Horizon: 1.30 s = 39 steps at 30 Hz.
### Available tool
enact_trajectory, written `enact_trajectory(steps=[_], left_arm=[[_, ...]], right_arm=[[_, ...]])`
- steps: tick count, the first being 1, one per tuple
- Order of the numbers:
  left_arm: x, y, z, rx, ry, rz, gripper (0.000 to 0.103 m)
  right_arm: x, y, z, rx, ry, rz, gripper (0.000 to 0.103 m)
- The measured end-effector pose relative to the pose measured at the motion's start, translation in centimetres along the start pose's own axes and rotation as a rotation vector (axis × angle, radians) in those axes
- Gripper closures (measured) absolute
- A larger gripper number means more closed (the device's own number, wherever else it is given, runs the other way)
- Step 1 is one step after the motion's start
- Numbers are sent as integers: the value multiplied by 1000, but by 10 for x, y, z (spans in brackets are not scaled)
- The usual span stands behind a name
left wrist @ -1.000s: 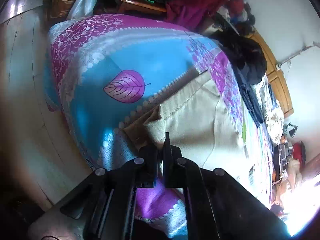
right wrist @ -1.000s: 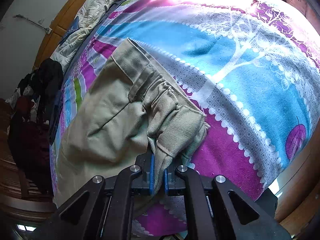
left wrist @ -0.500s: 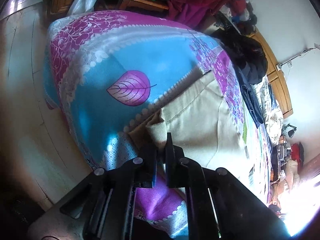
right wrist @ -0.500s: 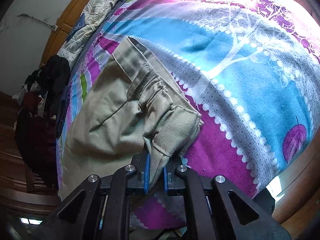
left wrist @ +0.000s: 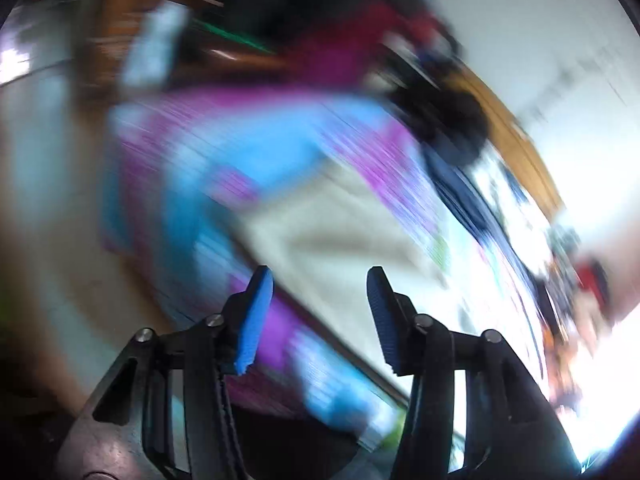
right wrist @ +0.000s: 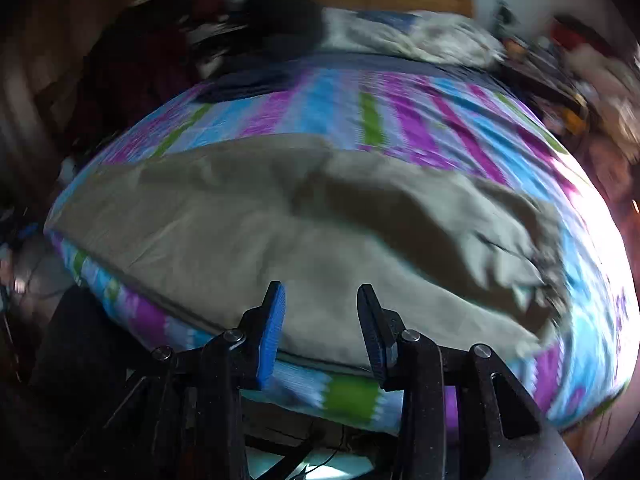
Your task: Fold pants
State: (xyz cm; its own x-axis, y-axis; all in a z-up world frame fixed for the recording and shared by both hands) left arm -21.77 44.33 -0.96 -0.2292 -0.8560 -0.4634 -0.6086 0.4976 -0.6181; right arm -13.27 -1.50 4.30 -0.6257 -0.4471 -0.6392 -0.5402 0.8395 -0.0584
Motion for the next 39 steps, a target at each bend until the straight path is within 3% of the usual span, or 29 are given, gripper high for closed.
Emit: enact_trajectory(steps=[3, 6, 8, 10, 11, 14, 26, 30, 33, 35, 39], left_arm=[[63, -52, 29, 92, 119, 27, 53], [109, -82, 52, 137, 199, 21, 53], [124, -92, 60, 152, 237, 16, 53], [132, -101, 63, 168, 253, 7, 52], [134, -104, 64, 174, 257, 8, 52], [138, -110, 66, 183, 269, 13, 49], [143, -103, 73, 183, 293, 13, 48], [143, -104, 77, 179, 295, 16, 45], [145, -110, 76, 193, 305, 10, 42], [147, -118, 75, 211, 310, 17, 37], [159, -130, 86, 214, 337, 55, 33]], right_arm=[[-32, 118, 37, -52, -66, -385, 59], [-30, 185, 61, -77, -87, -626, 60], [-24, 207, 73, -70, -90, -730, 62], [-16, 219, 84, -32, -83, -821, 69], [-12, 224, 92, -12, -71, -855, 78], [-3, 226, 110, 54, -54, -948, 83], [14, 235, 131, 127, -60, -1072, 84], [11, 240, 127, 135, -72, -1055, 102], [4, 239, 112, 127, -108, -1001, 101], [7, 237, 114, 89, -81, -971, 102], [16, 240, 121, 111, -88, -1043, 101]])
Point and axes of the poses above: each gripper's, at about its wrist camera, not at the fingertips, and z roughly the way its jaws point, y to its left, x to its underside, the point moved 10 cm from there along z, roughly the way its jaws point, and after that the axes turned 6 degrees about -z, right-handed, at the moved point
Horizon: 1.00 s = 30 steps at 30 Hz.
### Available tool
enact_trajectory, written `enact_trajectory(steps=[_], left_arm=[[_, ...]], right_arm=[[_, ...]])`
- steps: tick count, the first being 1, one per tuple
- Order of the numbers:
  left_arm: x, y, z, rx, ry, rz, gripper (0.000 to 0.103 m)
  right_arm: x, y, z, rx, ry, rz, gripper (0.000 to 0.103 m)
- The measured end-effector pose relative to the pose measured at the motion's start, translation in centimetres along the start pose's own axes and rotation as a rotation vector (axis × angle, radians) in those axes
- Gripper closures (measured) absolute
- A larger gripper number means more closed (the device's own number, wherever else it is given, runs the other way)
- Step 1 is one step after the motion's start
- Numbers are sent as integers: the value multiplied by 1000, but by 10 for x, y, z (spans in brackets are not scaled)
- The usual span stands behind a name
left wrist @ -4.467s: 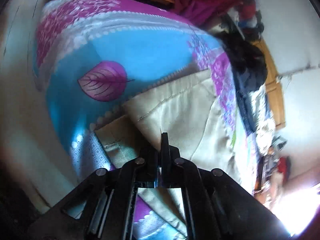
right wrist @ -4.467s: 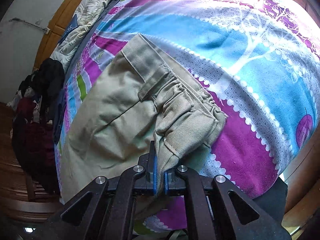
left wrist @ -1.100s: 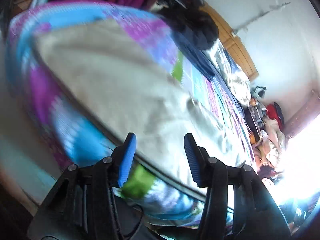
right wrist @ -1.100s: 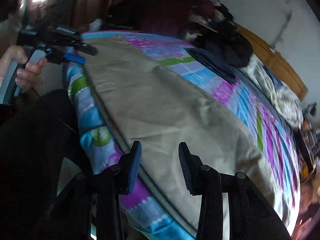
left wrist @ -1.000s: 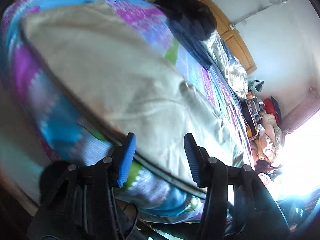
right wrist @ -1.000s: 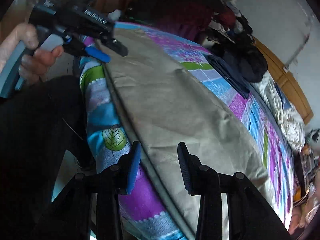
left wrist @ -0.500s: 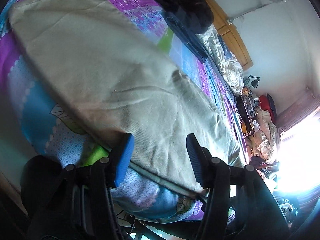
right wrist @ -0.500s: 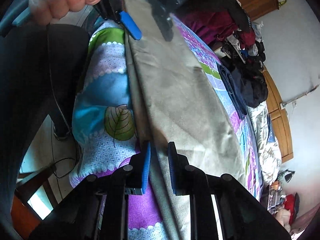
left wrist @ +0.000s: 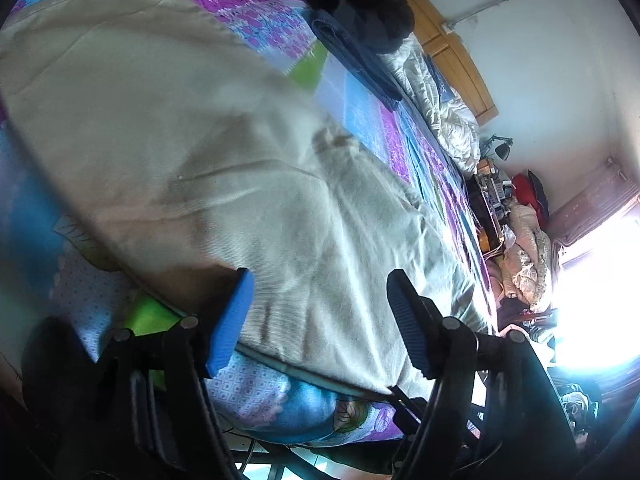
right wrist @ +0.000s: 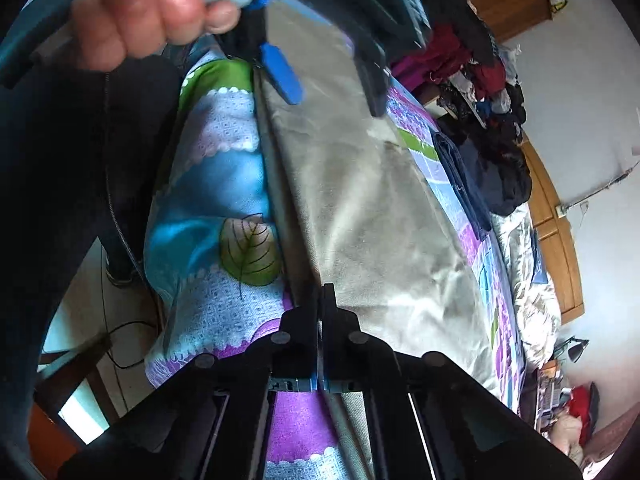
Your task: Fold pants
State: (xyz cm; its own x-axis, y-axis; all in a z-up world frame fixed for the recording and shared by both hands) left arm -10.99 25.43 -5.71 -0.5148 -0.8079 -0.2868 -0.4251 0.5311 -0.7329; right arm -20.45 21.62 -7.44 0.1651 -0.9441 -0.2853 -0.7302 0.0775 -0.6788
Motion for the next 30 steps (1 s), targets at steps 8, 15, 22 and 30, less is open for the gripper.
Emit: enact_trajectory(steps=[8, 15, 22, 30], left_arm=[[13, -28, 29, 42, 69, 65, 33], [33, -30, 33, 6, 81, 264, 46], [34, -8, 25, -90, 122, 343, 92], [41, -15, 12, -138, 175, 422, 99]], right_arm=[[4, 16, -2, -62, -22, -34, 100], [14, -19, -28, -36, -69, 150, 75], [51, -56, -3, -154, -9, 497, 71], [89, -80, -32, -436, -3, 781, 93]])
Point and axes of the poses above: each gripper's, at about its wrist camera, not at the fingertips, and z roughly the way its jaws point, y to its left, x to its underside, the point moved 10 cm from there along z, roughly the way its jaws point, and after that the axes turned 6 degrees about -z, right-handed, at the moved point
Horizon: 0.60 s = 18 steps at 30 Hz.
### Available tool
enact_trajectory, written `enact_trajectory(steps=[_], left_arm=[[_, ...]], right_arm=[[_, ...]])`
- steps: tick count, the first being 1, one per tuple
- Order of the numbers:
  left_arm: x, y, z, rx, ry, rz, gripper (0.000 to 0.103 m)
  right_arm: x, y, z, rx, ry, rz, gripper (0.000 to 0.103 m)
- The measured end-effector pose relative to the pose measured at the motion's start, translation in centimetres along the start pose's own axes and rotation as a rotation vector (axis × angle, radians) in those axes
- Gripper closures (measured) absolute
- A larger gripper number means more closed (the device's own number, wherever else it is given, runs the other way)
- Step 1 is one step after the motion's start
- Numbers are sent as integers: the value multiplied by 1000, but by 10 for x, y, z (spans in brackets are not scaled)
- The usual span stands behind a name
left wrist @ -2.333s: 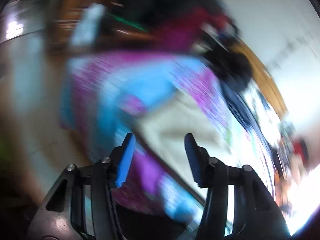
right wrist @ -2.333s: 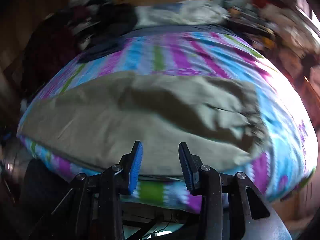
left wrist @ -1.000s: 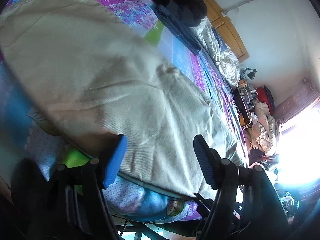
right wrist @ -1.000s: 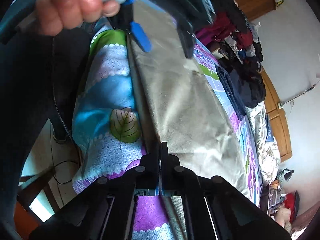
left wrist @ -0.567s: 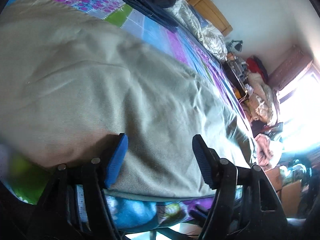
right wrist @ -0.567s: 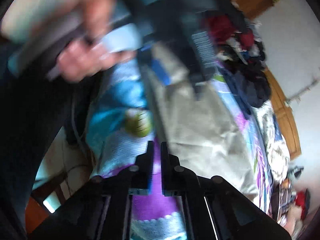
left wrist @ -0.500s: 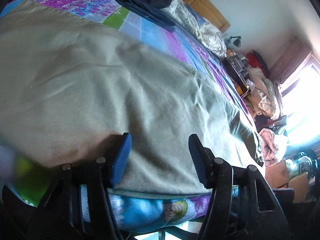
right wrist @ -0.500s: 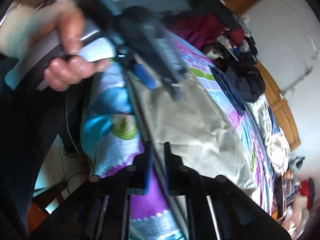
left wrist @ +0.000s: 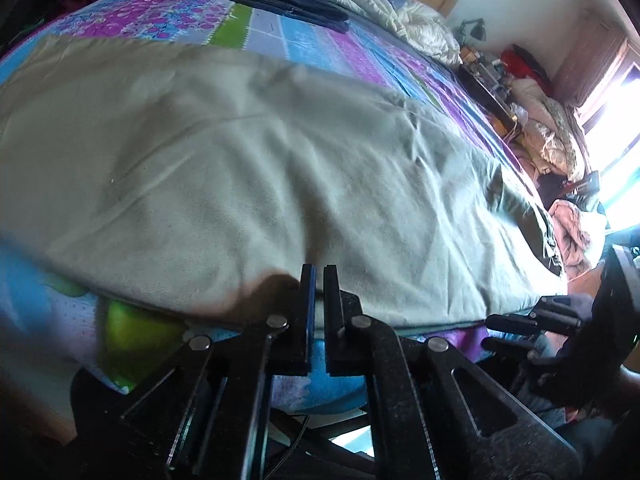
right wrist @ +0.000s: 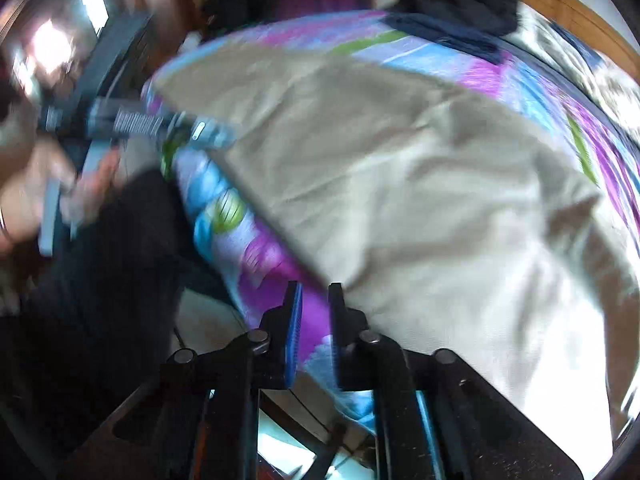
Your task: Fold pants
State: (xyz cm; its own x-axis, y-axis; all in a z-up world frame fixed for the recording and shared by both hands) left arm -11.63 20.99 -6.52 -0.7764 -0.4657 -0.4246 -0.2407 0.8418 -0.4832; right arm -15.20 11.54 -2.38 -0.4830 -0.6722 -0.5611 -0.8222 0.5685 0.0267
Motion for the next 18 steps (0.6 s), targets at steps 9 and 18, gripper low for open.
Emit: enact_trajectory(steps=[9, 18], left_arm=[[-43, -135, 38, 230, -25, 76, 64], [-25, -103, 116, 232, -30, 8, 101]], right_arm=[[-65, -247, 32, 137, -28, 475, 89], [-80, -382, 74, 468, 59, 456, 102]])
Point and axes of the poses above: each gripper's, at about its wrist camera, not at the fingertips, and z roughly the way its jaws point, y to its left, x to its underside, the point moved 10 cm from there along z, roughly the way its jaws point, and after that the axes turned 6 degrees about -z, right-handed, at the moved point
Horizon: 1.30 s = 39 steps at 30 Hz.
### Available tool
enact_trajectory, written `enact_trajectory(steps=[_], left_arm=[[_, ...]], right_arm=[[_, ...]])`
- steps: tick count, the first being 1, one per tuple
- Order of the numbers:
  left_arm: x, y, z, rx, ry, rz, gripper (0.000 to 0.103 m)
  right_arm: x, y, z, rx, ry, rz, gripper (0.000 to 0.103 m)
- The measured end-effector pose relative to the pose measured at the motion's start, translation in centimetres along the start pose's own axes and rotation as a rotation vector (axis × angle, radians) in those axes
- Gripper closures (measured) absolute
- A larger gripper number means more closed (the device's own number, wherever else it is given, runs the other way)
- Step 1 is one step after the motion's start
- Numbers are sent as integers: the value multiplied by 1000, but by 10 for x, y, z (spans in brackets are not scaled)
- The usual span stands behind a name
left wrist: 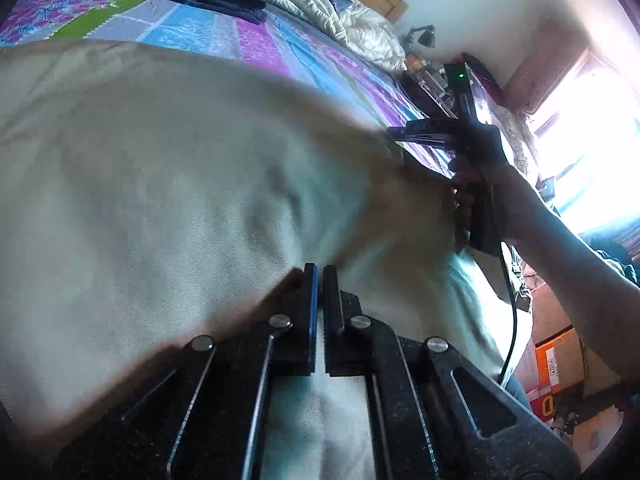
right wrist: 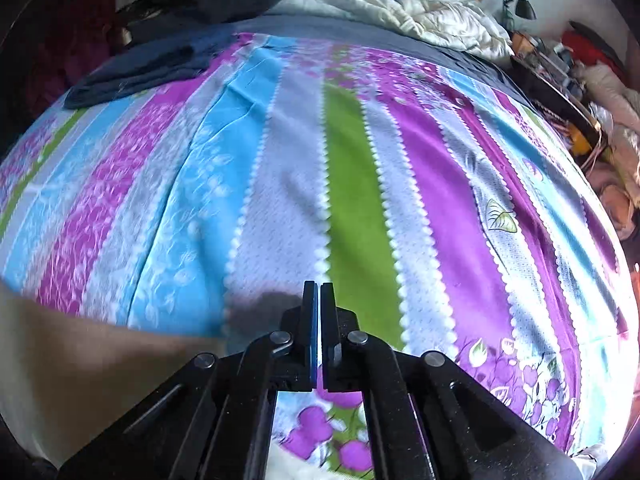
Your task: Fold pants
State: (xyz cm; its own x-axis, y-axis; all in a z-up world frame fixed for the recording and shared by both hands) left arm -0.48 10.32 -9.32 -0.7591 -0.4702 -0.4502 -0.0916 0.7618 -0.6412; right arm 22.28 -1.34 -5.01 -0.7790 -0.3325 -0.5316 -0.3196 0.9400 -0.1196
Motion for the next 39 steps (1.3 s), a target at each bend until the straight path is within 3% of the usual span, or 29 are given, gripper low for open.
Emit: enact_trajectory(steps=[3, 5, 7, 8, 10, 12, 13, 15, 16, 18, 20, 22, 23, 24, 26, 27, 28, 29, 31, 33, 34, 35, 36, 37, 38, 39], left_arm=[[2, 0, 0, 0, 0, 11, 101], [1, 1, 0, 7, -8, 9, 102], [1, 4, -2, 23, -9, -4, 102], [4, 2, 0, 26, -8, -5, 102], [3, 1, -1, 29, -9, -4, 102], [3, 1, -1, 31, -7, -4, 102], [3, 1, -1, 31, -6, -3, 102], [2, 1, -1, 32, -7, -3, 102], [2, 1, -1, 37, -8, -5, 102], [1, 1, -2, 50, -6, -16, 102], [1, 2, -2, 57, -3, -22, 102], [1, 1, -2, 55, -4, -21, 102], [0, 1, -1, 54, -4, -21, 102], [0, 1, -1, 54, -3, -20, 102], [1, 1, -2, 53, -3, -21, 102], [1, 1, -2, 53, -2, -21, 102], [1, 1, -2, 53, -2, -20, 102], [1, 1, -2, 53, -3, -21, 102], [1, 1, -3, 57, -5, -21, 102], [1, 1, -3, 66, -6, -26, 102], [0, 2, -2, 66, -9, -29, 102], [0, 2, -2, 66, -8, -29, 102], [0, 2, -2, 66, -8, -27, 102], [-1, 2, -2, 65, -8, -27, 102], [0, 2, -3, 64, -8, -26, 102], [-1, 2, -3, 61, -8, -23, 102]], right_arm=[[-8, -12, -51, -142, -123, 45, 102], [15, -1, -88, -278, -136, 11, 102], [58, 25, -110, -370, -95, -73, 102], [87, 27, -107, -331, -35, -114, 102], [132, -13, -74, -121, 89, -110, 103], [148, -73, -67, -132, 42, 171, 103], [154, -103, -71, -62, 40, 291, 103], [153, -129, -90, 142, 23, 284, 103], [147, -127, -101, 161, -7, 275, 101], [127, -94, -119, -41, -126, 306, 95], [107, -49, -124, -168, -183, 233, 95], [93, -5, -104, -282, -183, 158, 95], [92, 11, -85, -320, -142, 142, 96], [96, 18, -62, -309, -78, 120, 100], [88, 1, -45, -261, -114, 147, 103], [88, -29, -45, -101, -112, 210, 103], [94, -60, -53, 19, -110, 264, 97], [100, -81, -65, 34, -137, 323, 96], [114, -101, -101, -50, -219, 395, 96], [135, -87, -127, -131, -236, 304, 96], [151, -83, -130, -120, -206, 235, 98], [172, -93, -123, -61, -146, 196, 97], [195, -121, -113, 34, -82, 233, 103], [215, -157, -110, 64, -65, 359, 103], [229, -189, -119, 60, -109, 506, 103], [235, -210, -134, 111, -139, 577, 103]])
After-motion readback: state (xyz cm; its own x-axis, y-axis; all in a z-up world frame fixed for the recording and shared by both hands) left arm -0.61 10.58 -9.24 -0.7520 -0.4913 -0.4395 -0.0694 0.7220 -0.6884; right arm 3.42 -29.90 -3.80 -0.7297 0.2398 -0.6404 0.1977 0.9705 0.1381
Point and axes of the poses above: each gripper's, at about its wrist camera, not at the fingertips, and z roughly the way its jaws point, y to its left, x to its underside, the point moved 10 cm from there along z, roughly the way its jaws point, and after that the axes turned 6 degrees about -z, right-handed, at the moved point
